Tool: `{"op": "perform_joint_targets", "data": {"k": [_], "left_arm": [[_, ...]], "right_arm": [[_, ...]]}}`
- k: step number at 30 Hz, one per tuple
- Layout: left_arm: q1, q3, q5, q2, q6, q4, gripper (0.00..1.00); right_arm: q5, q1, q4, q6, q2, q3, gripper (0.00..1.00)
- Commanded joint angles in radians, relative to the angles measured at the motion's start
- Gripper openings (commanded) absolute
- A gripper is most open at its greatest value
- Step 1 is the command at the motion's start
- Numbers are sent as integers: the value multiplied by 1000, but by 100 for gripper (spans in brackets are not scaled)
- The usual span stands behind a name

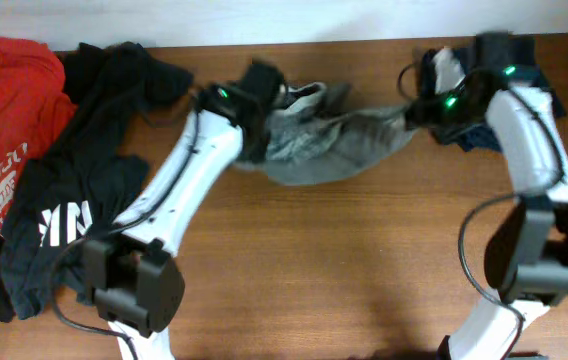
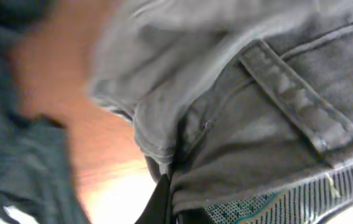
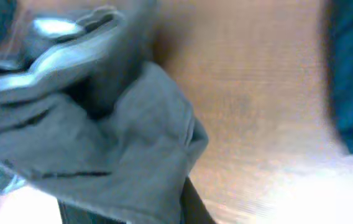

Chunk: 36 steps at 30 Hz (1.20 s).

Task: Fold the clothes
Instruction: 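Lift the shorts by the waistband with both grippers and shake them out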

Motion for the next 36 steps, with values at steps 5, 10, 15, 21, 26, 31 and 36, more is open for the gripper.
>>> {"op": "perform_joint_targets", "data": {"k": [5, 10, 15, 21, 26, 31, 36], "left_arm": [[69, 422, -141, -64, 39, -106, 1], [92, 643, -164, -71, 84, -116, 1], [93, 762, -224, -95, 87, -148, 1], [93, 779, -215, -152, 86, -200, 1], [93, 779, -98, -165, 86, -250, 1], [93, 779, -121, -195, 87, -303, 1], [93, 779, -184, -284, 87, -294, 1]], "right_arm": [[143, -2, -179, -40, -134, 285, 4], [168, -2, -286, -40, -171, 446, 4], [203, -2, -373, -39, -211, 582, 4], [290, -2, -438, -35, -269, 651, 4], [267, -1, -479, -35, -291, 651, 4], [267, -1, -534, -35, -303, 651, 4], [268, -1, -536, -35, -365, 651, 4]]}}
